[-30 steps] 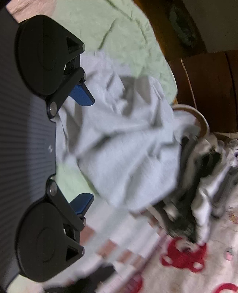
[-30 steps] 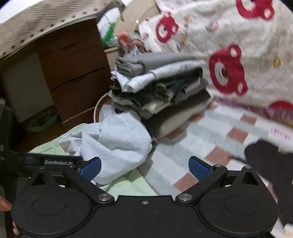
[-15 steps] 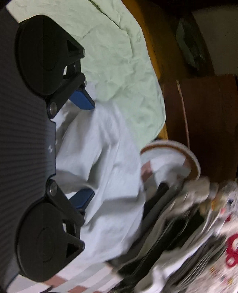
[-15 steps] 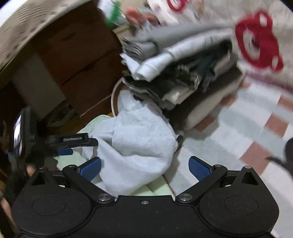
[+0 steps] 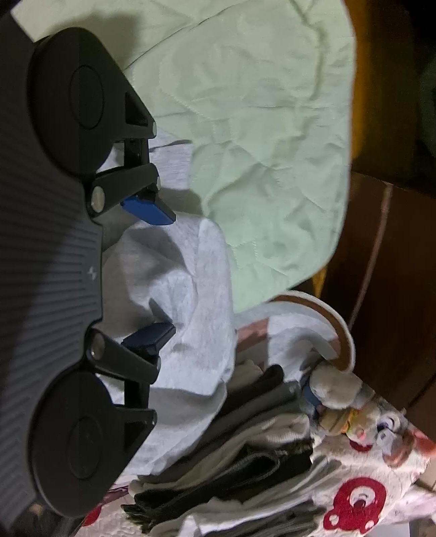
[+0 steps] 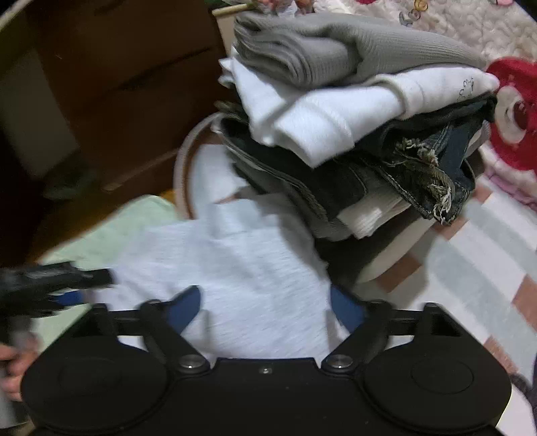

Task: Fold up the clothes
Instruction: 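Grasp the grey sweatshirt with the left gripper while the right gripper grasps it too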

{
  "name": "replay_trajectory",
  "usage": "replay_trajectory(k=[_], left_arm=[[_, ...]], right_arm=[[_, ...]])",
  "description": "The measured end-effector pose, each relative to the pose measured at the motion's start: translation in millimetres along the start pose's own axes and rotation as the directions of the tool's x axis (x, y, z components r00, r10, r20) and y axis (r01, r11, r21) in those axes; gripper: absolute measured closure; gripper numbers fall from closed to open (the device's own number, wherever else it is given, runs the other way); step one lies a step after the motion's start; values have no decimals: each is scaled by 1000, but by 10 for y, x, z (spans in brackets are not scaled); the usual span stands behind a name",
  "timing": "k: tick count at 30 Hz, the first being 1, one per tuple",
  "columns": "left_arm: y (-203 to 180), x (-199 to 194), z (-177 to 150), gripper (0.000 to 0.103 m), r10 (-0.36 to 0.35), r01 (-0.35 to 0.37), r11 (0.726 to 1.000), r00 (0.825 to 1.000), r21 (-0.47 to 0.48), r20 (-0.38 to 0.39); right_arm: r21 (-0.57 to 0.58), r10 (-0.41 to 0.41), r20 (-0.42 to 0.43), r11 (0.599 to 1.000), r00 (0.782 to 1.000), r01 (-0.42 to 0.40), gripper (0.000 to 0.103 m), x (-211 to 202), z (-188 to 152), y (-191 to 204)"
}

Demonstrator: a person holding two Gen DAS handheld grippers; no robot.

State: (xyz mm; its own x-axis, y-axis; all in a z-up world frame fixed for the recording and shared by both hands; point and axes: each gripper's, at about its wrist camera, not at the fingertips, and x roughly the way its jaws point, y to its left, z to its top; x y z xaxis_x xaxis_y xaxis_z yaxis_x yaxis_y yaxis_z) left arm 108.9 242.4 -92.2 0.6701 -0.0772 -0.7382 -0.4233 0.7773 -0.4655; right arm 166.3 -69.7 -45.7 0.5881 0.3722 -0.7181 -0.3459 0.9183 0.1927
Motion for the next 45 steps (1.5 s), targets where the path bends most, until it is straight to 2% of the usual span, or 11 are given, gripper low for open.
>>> replay_trajectory(k=[10,12,15,18,25,28,33,36,39,42,45], left_arm=[[61,233,-75,50,-269,251,960,950,-122,-162],[53,266,-93,55,-331,307,940,925,-147,-184],[41,316,-119,56,-422,388,903,881,-186,-214],[28,366,-145,56,-510,463,857,826,-228,-240],[-543,-225,-318,58,-685,720,692,676,51,-272],[-830,-616,-544,58,-713,777,592,628,214,-312],[-981,-786,-851,58,-742,830,533,551,164,-382],[-1042,-818,-977,58,-738,837,525,537,152,-408],[-1279,-956,-1239,58,-623,736,550,676,393,-394],[-1471,-1144,-1702,50,-423,459,478,867,749,-263],[-1515,-998,-1914,37,-311,448,479,891,755,-331]], right_arm=[[354,141,-88,930,986,-101,12,618,-297,-387],[381,193,-41,910,980,-163,34,439,-328,-409],[411,270,37,873,962,-260,67,140,-372,-436],[433,341,116,828,933,-356,77,-159,-416,-463],[448,478,304,691,824,-567,89,-856,-519,-526],[426,469,350,691,811,-584,90,-1196,-730,-570],[446,412,407,690,815,-571,92,-1592,-1098,-813],[495,347,445,673,825,-550,93,-1750,-1397,-956],[516,273,478,681,835,-519,93,-1944,-1632,-1131],[456,110,394,839,912,-298,93,-2022,-1631,-1133],[425,33,335,886,942,-182,93,-1927,-1650,-1107]])
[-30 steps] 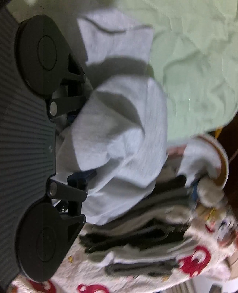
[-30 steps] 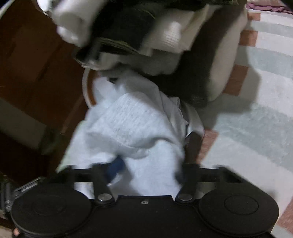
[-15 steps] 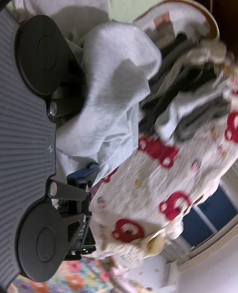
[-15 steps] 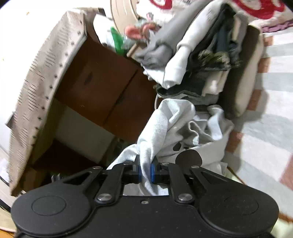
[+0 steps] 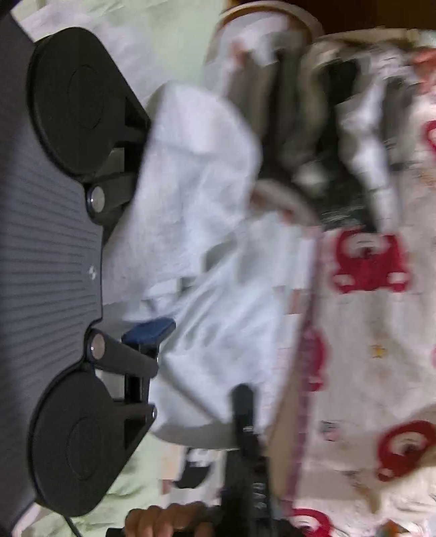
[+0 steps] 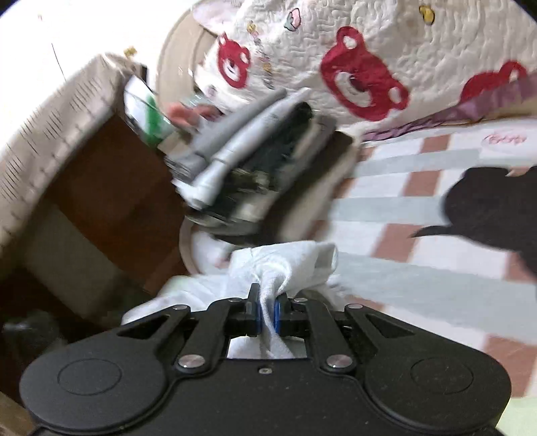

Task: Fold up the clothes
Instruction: 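Lift the grey sweatshirt with both grippers and shake it out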

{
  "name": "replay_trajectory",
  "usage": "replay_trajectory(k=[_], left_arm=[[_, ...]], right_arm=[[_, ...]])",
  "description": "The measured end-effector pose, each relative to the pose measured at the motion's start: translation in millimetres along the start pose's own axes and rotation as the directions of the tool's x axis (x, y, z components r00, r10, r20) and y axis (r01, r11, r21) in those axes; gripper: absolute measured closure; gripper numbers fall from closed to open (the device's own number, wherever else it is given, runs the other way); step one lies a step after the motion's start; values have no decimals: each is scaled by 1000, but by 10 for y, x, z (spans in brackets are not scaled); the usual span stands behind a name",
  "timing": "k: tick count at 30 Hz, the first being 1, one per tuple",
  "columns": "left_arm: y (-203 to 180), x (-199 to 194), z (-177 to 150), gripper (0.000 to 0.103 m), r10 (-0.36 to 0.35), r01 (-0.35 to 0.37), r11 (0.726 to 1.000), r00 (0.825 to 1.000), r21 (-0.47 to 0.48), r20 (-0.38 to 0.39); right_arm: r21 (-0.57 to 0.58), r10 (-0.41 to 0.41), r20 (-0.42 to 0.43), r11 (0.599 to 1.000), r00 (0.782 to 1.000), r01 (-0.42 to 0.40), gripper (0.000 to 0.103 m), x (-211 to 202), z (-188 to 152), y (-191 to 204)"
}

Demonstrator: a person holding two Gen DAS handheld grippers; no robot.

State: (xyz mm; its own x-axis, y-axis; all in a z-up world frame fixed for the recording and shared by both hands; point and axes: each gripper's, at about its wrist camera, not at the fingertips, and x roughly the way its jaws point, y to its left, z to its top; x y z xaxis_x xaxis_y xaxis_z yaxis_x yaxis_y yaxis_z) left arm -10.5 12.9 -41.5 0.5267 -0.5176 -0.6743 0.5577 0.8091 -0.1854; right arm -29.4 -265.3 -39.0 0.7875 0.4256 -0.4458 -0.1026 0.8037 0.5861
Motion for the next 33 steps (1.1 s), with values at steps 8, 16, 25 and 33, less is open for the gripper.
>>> replay_trajectory(k=[8,16,25,33], left_arm=[[210,380,-229,50,88,-113,983,981,-146,-171],[-9,437,-282,49,284,-287,957,954,-28,-93],[-142,359,-296,55,319,-318,947,948,-50,5],[-737,-140,557,82,267,-266,964,953,-25,147]], right_arm=[[-60,-34,-39,998,999,31,91,205,-215,-105],[-241,-108,-122,967,987,76,28,417,-524,-177],[-74,116,-71,990,991,-121,92,279,-597,-245],[-76,273,140,961,952,-265,93,-472,76,103]])
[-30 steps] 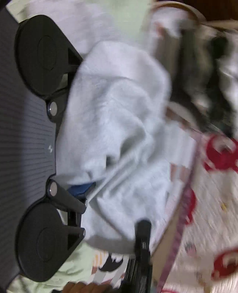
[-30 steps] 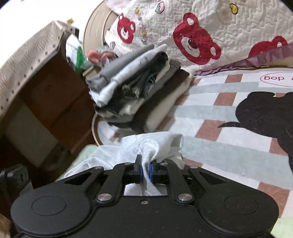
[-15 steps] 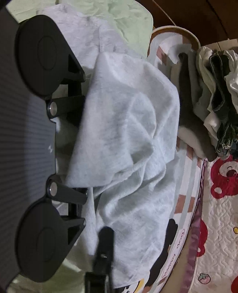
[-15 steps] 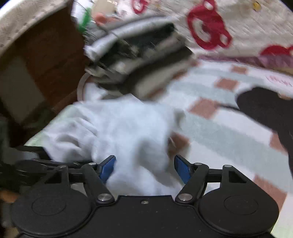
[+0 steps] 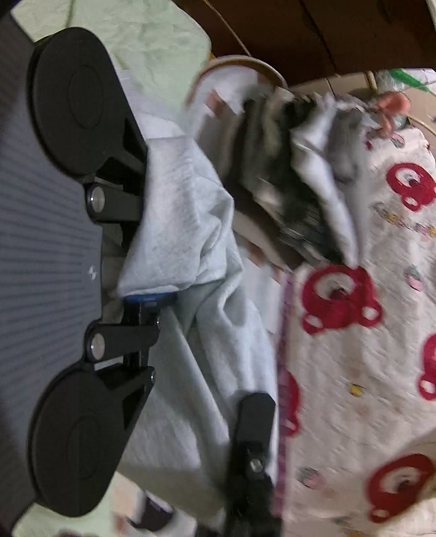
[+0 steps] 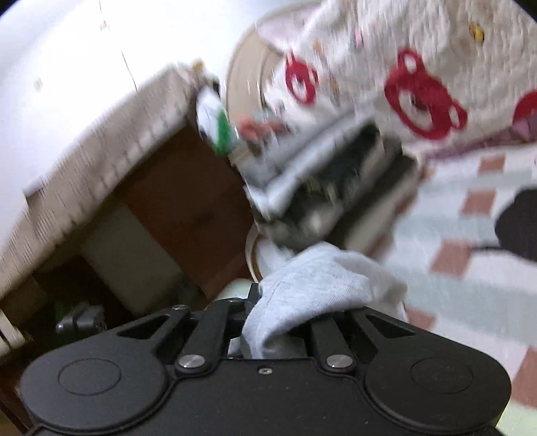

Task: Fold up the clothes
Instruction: 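Lift the grey sweatshirt with both grippers and shake it out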

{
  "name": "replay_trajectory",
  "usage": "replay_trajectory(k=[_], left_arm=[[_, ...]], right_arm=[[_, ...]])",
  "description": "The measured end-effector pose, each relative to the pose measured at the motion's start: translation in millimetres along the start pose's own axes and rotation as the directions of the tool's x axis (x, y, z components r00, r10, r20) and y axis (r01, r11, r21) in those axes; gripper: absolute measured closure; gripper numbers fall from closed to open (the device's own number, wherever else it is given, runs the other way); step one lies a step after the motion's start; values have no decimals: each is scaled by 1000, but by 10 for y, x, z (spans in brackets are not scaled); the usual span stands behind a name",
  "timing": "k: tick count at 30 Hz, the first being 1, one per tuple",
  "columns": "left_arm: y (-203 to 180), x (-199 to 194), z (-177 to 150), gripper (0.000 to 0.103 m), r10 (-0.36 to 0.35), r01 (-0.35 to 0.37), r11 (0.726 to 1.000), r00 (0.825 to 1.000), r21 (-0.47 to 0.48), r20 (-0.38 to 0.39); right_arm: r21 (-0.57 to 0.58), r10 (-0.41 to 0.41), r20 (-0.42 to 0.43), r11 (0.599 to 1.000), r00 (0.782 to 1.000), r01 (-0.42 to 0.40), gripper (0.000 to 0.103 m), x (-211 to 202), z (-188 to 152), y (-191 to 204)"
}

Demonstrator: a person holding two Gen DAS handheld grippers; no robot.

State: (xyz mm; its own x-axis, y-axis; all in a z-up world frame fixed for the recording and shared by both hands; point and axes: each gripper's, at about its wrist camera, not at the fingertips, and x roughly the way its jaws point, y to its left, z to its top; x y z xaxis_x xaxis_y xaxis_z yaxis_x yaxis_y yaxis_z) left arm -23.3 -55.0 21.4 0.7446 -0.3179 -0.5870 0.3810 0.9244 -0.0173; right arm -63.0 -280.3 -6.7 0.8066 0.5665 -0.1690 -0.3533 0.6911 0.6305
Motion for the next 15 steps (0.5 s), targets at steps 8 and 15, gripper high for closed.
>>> replay_trajectory(k=[8,15], left_arm=[[-336,-431,894,81,-141,142,990,975,8,171],[-838,-281,962,91,-164,164,986,972,15,166]], right_arm=[[-163,-75,171,981,982,103,93,-895,834,472],[-288,-309,245,882,919,373,93,-1527,1188,607]])
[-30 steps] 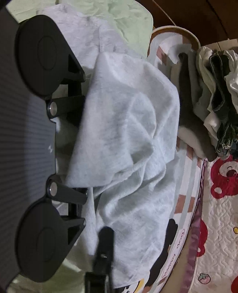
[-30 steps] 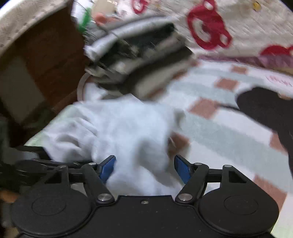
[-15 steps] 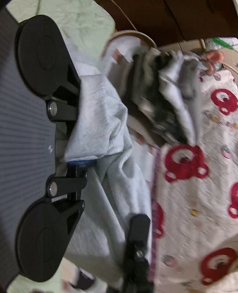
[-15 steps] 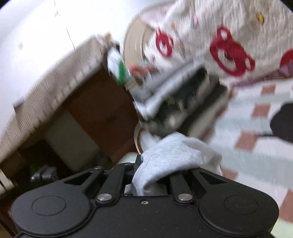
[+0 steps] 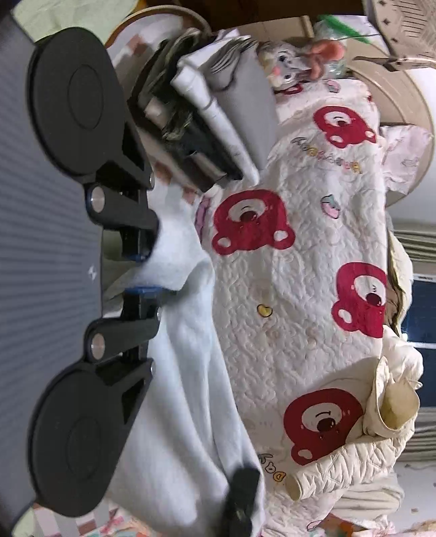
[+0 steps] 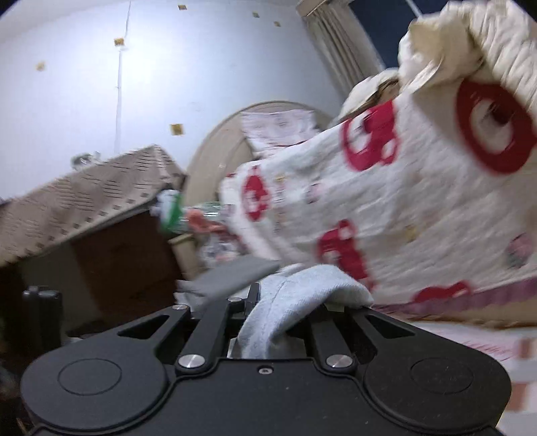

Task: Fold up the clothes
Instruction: 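Lift the grey sweatshirt with both grippers and shake it out, then lay the sweatshirt on the mat and open both grippers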

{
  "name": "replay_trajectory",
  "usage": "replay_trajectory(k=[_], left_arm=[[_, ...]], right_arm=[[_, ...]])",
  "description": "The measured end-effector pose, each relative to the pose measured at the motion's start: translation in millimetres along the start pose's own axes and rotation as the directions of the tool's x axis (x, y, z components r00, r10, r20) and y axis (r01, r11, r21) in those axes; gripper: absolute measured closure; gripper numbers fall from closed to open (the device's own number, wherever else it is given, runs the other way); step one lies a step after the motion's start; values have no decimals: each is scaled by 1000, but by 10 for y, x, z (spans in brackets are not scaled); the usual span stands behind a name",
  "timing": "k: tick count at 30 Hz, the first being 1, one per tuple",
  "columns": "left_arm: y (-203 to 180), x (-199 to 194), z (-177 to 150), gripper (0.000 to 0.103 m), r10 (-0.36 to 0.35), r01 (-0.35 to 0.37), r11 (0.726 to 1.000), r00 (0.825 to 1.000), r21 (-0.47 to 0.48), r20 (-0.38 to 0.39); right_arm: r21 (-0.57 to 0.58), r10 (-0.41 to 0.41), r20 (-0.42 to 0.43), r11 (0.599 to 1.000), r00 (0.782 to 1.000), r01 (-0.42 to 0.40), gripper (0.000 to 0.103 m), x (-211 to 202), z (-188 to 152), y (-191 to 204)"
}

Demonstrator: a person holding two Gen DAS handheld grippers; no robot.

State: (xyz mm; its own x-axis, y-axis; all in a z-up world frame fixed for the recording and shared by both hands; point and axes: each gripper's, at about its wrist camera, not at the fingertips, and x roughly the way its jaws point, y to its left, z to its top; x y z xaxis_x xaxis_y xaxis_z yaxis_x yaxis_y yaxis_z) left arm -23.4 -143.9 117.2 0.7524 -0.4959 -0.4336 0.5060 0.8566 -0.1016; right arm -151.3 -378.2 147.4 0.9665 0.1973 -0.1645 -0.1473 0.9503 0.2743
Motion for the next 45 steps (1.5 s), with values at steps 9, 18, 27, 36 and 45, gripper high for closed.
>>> replay_trajectory(k=[9,18,27,36,45], left_arm=[[-196,-67,-15,95,-5,7,998,1000,-62,29],[-127,-434,298,96,-21,32,995,993,-96,117],[90,-962,514,96,-93,80,995,967,65,237],[903,1072,453,90,-124,121,991,989,-50,-76],[1602,1697,-898,45,-218,123,931,942,-344,-254]], right_arm=[[-12,-198,4,980,980,198,93,-629,100,-304],[47,-182,13,982,983,181,93,-1026,145,-350],[89,-51,-21,995,998,53,93,-1246,197,-213],[126,-283,-131,946,950,299,79,-46,99,-1109],[28,-391,-368,902,844,430,66,1166,-862,-1701]])
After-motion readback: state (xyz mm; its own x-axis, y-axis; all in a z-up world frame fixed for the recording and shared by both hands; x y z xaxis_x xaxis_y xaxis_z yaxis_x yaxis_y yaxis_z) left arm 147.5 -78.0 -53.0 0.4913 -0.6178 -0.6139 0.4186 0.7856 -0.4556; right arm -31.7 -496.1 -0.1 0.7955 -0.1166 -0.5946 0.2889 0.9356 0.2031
